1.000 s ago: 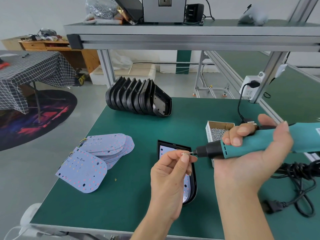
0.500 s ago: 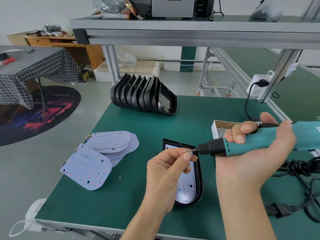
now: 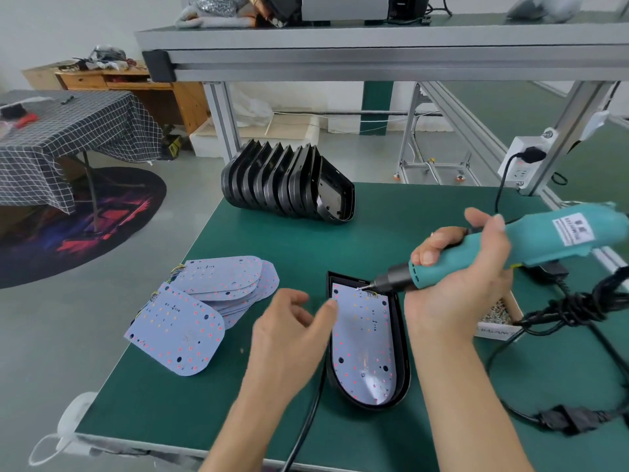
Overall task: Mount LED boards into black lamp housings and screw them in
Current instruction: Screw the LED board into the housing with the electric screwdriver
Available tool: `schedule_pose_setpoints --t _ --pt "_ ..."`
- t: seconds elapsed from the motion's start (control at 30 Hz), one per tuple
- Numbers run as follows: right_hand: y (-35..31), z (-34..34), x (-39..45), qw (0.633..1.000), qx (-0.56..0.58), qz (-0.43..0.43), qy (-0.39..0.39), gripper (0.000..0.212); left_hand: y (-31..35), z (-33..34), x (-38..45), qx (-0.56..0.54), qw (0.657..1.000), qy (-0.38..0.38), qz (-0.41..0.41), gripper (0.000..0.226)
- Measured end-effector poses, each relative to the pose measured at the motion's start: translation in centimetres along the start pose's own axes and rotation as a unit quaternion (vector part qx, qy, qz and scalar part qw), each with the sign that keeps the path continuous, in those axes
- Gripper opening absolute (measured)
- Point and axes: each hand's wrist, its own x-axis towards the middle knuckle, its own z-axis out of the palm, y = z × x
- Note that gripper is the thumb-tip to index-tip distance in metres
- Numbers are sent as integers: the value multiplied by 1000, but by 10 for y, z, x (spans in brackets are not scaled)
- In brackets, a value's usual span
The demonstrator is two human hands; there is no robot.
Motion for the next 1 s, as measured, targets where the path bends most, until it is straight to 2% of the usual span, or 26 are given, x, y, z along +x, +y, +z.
schedule_pose_setpoints --t 0.1,0.2,0.5,1.0 --pt "15 6 3 1000 -6 19 -5 20 0 14 6 92 991 -98 -7 41" --pt "27 3 3 999 -10 15 -41 25 2 23 12 99 987 -127 -16 28" --pt "45 2 -2 995 -68 19 -75 17 -3 34 15 51 995 -87 -16 24" --pt "49 4 -3 993 -75 23 -88 15 3 34 10 51 996 -69 1 29"
